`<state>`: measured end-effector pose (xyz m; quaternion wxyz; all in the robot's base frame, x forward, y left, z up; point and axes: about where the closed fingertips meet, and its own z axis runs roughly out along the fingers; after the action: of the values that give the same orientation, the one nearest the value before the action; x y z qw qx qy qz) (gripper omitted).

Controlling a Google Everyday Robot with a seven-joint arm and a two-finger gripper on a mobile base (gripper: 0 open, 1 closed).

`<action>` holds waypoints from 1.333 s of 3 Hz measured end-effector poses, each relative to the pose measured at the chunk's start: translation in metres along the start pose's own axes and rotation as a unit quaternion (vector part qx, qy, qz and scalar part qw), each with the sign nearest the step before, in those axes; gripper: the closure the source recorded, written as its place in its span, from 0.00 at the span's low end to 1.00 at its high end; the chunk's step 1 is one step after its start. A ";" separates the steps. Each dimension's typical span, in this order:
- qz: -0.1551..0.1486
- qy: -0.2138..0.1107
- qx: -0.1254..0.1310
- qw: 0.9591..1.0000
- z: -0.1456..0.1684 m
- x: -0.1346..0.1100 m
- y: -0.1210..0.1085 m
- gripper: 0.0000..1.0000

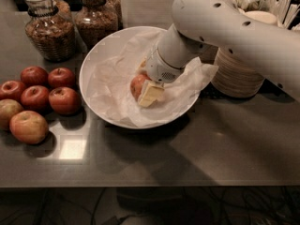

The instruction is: Pick apple from white bowl

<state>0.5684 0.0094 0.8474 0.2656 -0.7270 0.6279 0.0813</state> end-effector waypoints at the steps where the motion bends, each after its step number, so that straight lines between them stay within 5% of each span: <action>1: 0.000 0.000 0.000 1.000 0.000 0.000 0.000 0.65; 2: 0.000 0.000 0.000 1.000 0.000 0.000 0.000 0.89; 3: 0.003 -0.009 -0.015 1.000 0.002 -0.003 0.002 1.00; 4: 0.004 -0.040 -0.028 0.999 -0.013 -0.009 -0.002 1.00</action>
Offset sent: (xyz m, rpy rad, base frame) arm 0.0000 0.0000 0.0000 0.0000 0.0000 0.0000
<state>0.5652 0.0113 0.8634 0.2692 -0.7276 0.6176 0.1289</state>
